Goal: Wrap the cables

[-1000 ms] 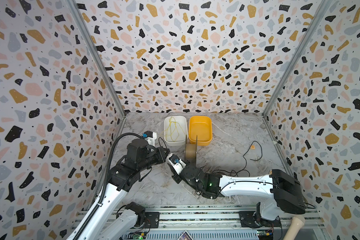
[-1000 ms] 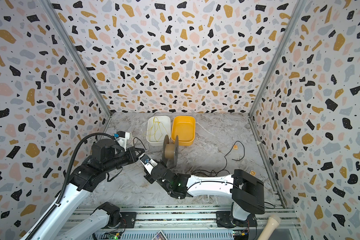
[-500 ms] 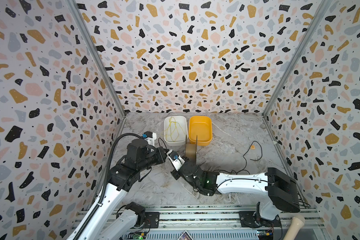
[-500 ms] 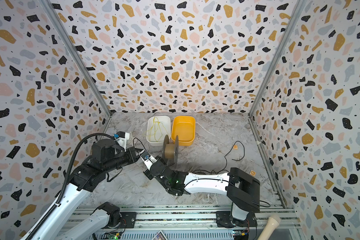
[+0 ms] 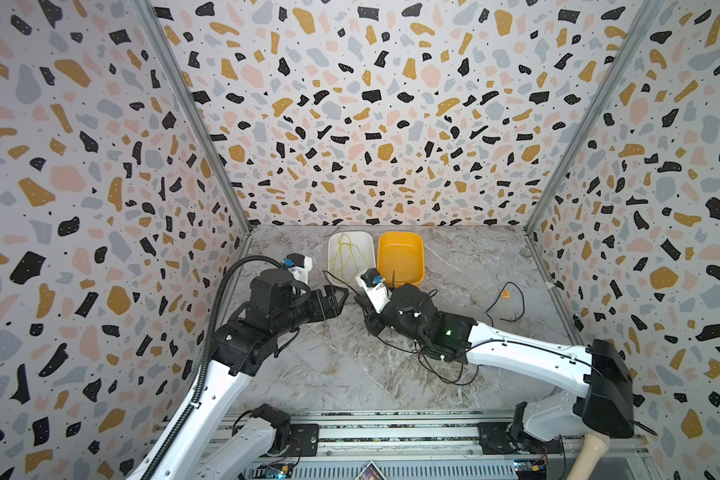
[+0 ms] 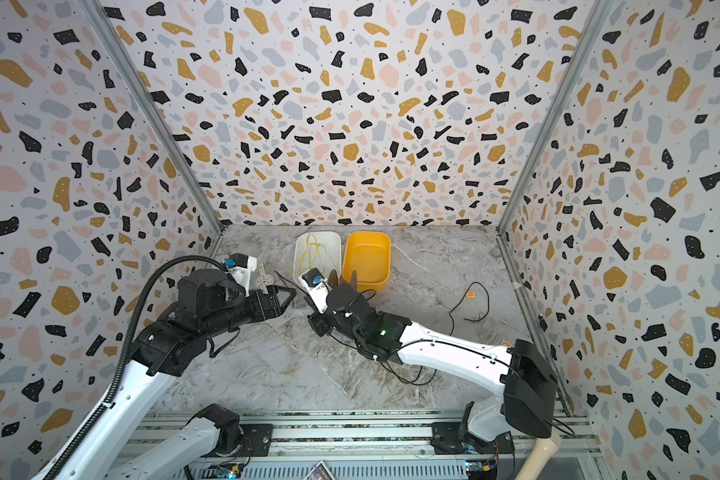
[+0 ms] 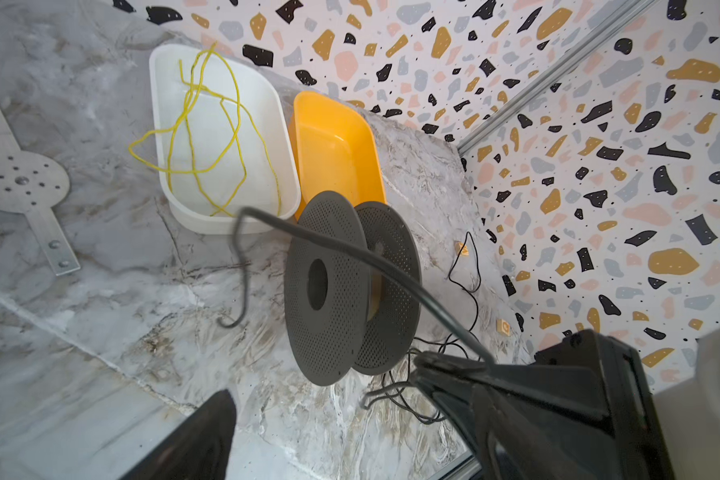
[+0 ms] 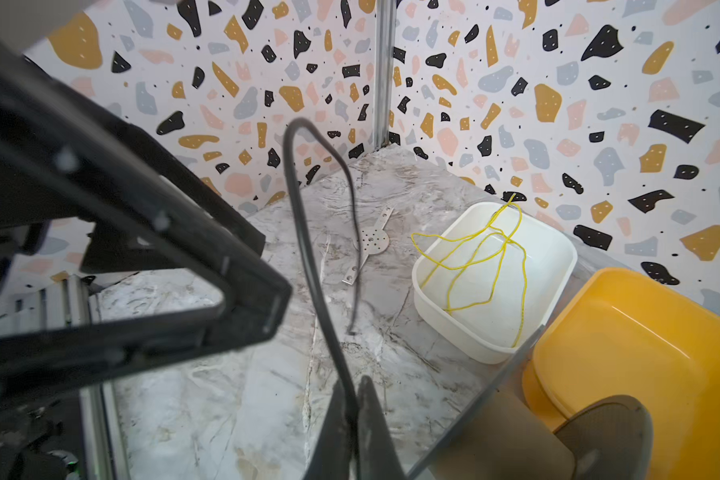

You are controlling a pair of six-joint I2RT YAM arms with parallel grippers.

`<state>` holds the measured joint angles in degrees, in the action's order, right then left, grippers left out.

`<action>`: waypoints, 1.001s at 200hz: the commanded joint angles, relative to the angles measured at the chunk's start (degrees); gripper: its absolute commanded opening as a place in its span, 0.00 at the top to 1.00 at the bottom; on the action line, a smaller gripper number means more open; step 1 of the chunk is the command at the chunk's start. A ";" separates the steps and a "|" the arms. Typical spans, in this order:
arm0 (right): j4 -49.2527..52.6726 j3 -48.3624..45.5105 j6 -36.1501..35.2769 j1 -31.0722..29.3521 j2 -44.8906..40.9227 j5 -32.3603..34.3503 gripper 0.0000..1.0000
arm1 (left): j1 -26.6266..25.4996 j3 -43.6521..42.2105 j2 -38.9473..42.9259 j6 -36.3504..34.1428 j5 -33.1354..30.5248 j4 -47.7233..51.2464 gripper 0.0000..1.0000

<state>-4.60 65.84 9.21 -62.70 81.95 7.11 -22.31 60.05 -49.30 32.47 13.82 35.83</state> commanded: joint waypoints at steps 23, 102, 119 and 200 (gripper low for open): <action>9.63 -0.81 2.53 6.15 -7.75 -10.00 1.00 | -0.17 0.95 0.68 -3.17 3.64 -5.00 0.12; 9.99 -8.00 8.70 21.25 -21.20 -23.14 1.00 | -0.98 -4.74 -3.41 -3.02 6.44 -12.13 0.28; 11.85 -7.66 9.63 24.23 -22.27 -25.47 1.00 | -3.08 -5.01 -4.17 -2.68 3.47 -13.34 0.29; 17.67 -6.99 11.03 31.64 -31.01 -16.50 1.00 | -13.51 -8.01 -11.85 -0.83 -9.32 -17.97 0.44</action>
<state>9.80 57.47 19.66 -32.08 53.15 -14.48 -33.85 53.74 -60.23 30.85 9.87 22.17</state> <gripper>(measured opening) 0.060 0.589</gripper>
